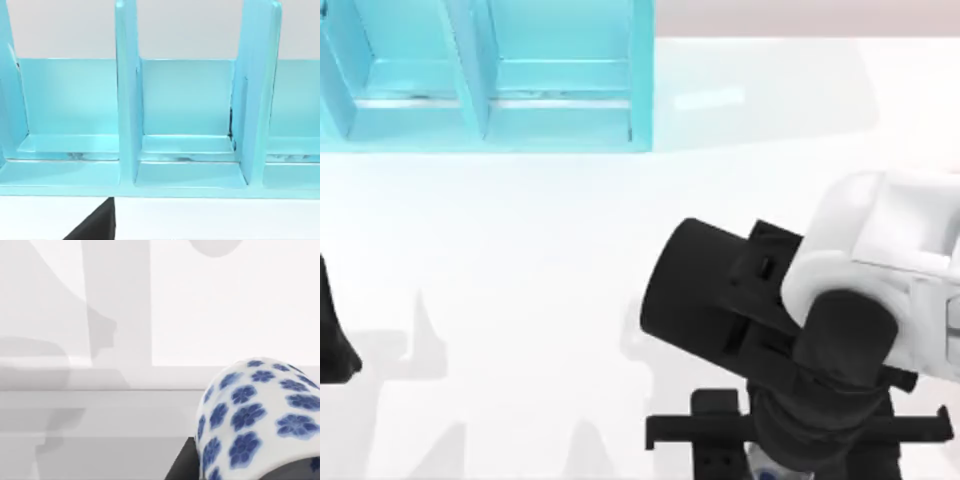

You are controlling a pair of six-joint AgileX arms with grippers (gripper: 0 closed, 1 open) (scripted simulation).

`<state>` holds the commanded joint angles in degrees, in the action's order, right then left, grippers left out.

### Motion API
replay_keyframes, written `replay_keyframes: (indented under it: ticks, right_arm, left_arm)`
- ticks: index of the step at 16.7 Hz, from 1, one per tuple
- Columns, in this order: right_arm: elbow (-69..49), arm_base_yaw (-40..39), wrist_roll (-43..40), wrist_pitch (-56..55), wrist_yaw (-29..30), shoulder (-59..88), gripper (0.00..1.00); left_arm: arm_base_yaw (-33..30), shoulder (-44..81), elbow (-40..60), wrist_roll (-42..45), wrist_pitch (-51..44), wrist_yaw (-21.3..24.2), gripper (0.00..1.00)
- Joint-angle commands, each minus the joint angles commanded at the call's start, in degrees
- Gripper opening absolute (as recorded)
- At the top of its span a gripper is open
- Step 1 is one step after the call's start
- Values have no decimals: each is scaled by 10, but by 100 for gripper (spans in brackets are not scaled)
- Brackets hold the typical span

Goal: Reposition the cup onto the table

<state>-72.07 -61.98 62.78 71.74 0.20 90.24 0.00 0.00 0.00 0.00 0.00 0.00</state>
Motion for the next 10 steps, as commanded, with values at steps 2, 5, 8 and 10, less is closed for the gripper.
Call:
replay_keyframes:
  ticks: [2, 5, 8, 10]
  right_arm:
    - [24, -1, 0, -30, 0, 6, 0]
    - [72, -2, -1, -91, 0, 18, 0]
    - [108, -2, 1, -136, 0, 28, 0]
    - [112, -2, 1, -139, 0, 29, 0]
  left_arm:
    - [0, 0, 0, 0, 0, 0, 100]
    - [0, 0, 0, 0, 0, 0, 100]
    - [0, 0, 0, 0, 0, 0, 100]
    - [0, 0, 0, 0, 0, 0, 100]
